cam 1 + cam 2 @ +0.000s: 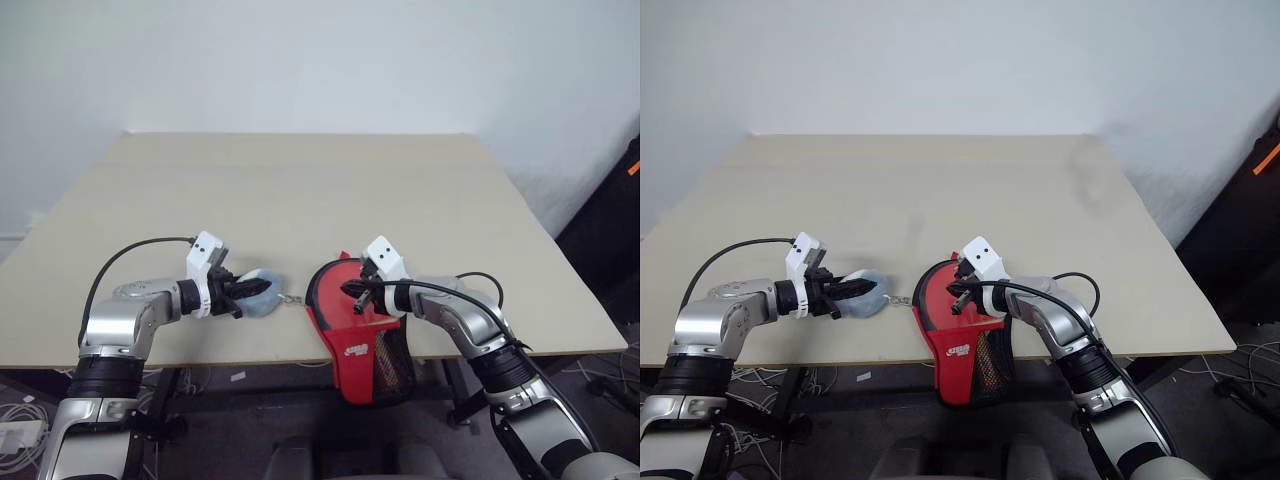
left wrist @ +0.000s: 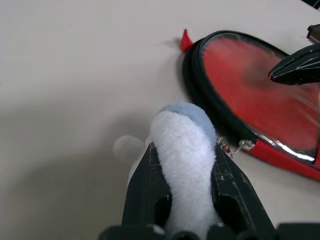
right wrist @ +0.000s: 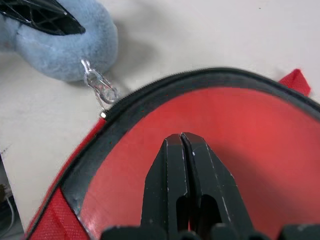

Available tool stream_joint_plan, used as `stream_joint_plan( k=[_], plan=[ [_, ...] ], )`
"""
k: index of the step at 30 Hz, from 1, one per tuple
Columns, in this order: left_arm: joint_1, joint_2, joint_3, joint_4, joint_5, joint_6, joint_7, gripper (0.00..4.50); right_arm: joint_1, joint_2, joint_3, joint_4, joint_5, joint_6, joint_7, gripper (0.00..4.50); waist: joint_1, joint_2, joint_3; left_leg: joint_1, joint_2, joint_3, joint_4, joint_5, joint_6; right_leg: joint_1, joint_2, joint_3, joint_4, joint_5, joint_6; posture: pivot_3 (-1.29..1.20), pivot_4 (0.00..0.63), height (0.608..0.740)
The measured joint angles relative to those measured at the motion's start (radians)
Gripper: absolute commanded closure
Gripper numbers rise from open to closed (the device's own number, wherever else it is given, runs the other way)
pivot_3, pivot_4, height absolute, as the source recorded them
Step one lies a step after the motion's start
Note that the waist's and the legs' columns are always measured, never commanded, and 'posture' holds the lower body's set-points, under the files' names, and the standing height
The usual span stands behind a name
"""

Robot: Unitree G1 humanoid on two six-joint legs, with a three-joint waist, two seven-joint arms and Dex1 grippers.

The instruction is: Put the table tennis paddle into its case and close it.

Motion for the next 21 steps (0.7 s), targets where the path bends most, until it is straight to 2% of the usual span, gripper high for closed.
stream_joint_plan(
  k=[21],
  plan=[
    [0.01,0.005,0.001,0.009,0.004,-0.033,0.005,4.21,0.011,0.105,0.003,0.173,-0.088,-0.156,-0.001,4.5,-0.001,0.0,0.0,0.001,0.0,0.0,0.0,0.0,0.0,0.0,0.0,0.0,0.001,0.0,0.0,0.0,0.0,0.74]
  ],
)
